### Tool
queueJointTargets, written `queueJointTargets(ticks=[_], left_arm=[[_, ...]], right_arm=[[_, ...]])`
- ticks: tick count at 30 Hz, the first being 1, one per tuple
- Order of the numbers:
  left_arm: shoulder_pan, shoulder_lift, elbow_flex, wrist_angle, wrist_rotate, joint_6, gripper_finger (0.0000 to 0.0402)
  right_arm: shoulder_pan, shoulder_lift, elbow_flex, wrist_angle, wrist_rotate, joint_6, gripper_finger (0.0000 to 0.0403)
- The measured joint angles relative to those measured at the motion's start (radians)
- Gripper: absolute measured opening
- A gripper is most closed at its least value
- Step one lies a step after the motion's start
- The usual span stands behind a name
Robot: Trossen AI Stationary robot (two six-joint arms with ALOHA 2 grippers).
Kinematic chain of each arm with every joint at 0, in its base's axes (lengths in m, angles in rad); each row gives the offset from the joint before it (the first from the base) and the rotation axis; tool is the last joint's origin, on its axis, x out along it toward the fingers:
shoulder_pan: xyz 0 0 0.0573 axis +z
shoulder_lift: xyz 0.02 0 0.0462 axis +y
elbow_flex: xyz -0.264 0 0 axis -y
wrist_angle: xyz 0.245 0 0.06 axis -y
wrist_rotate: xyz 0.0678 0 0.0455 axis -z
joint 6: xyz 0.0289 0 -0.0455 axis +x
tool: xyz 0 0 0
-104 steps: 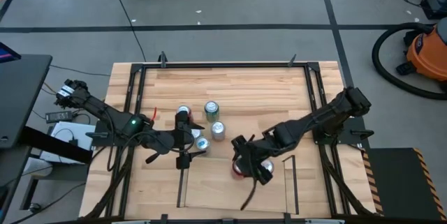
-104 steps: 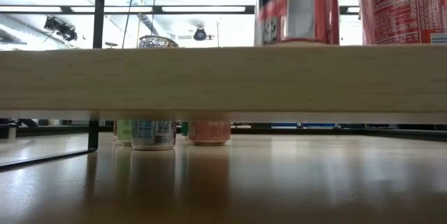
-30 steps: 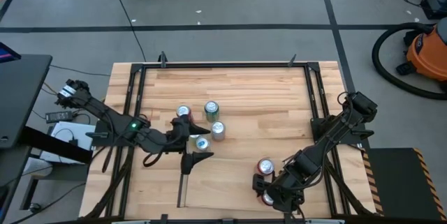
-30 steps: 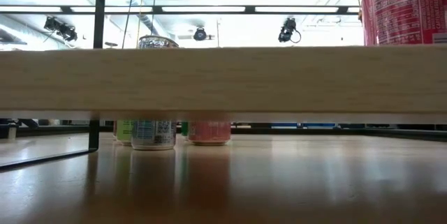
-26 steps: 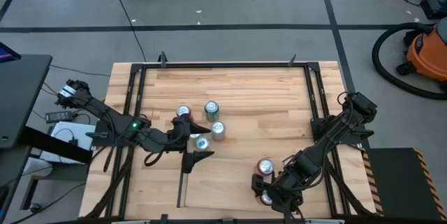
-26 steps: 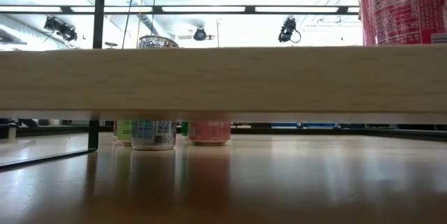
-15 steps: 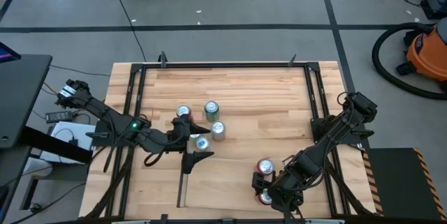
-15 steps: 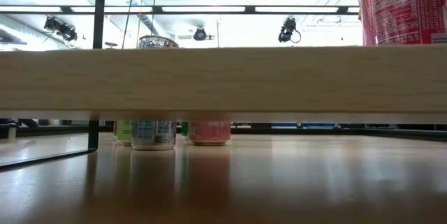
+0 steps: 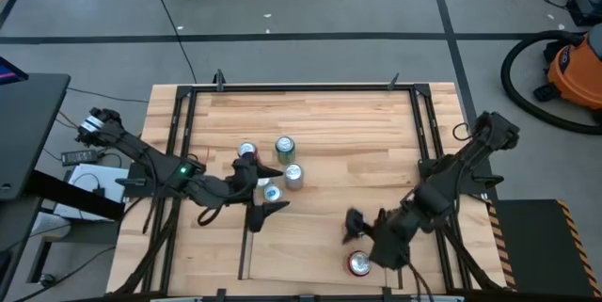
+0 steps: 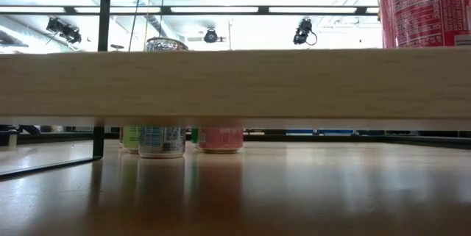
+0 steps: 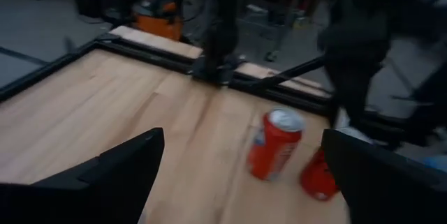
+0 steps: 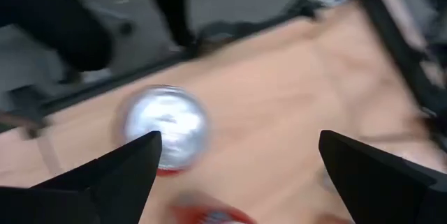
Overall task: Place canned beverage on shelf
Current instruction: Put the green soda can on the shelf
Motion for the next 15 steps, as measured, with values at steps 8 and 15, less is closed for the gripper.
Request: queueJointTargets(ticks=[8, 15], left_arm=[[0.044, 0.028, 0.000, -0.113, -0.106, 0.003, 0.0400], [0.092, 0.027, 0.000, -0.322, -0.193, 0.015, 0.0400]], right_arm=[[-0.154, -0.050, 0.001, 0.049, 0.183, 0.081, 0.0387], [-0.298, -0.048, 0.001, 0.069, 0.170, 0.147, 0.0366]])
